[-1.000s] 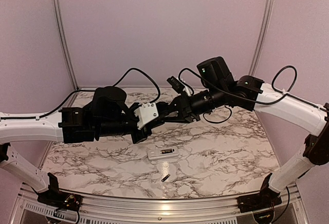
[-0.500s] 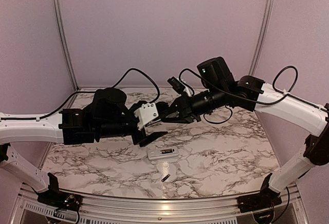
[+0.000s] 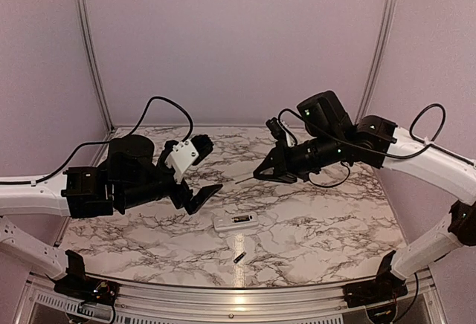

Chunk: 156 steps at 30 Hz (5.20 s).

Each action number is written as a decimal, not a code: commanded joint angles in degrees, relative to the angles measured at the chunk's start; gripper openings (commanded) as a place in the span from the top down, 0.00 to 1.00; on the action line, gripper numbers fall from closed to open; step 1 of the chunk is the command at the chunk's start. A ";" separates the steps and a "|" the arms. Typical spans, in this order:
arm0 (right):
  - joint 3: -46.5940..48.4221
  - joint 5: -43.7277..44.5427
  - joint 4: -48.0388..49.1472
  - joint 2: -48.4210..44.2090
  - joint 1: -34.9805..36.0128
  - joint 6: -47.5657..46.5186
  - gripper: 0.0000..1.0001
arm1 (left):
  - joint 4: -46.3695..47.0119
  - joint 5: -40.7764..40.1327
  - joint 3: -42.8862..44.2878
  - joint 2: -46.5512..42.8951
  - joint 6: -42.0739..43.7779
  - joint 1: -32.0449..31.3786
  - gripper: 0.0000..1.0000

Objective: Unload the batteries from the remote control

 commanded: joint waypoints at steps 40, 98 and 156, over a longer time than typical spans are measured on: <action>-13.33 11.35 -6.54 -17.12 -0.69 11.14 1.00 | -4.28 18.88 5.23 32.10 2.01 8.78 0.13; -12.80 7.95 -1.99 -10.98 -3.04 7.76 1.00 | -10.14 5.98 0.10 26.87 -48.92 0.03 0.72; -6.20 9.54 -1.68 12.20 6.18 38.37 1.00 | -18.64 37.65 8.77 33.61 -41.88 15.63 0.55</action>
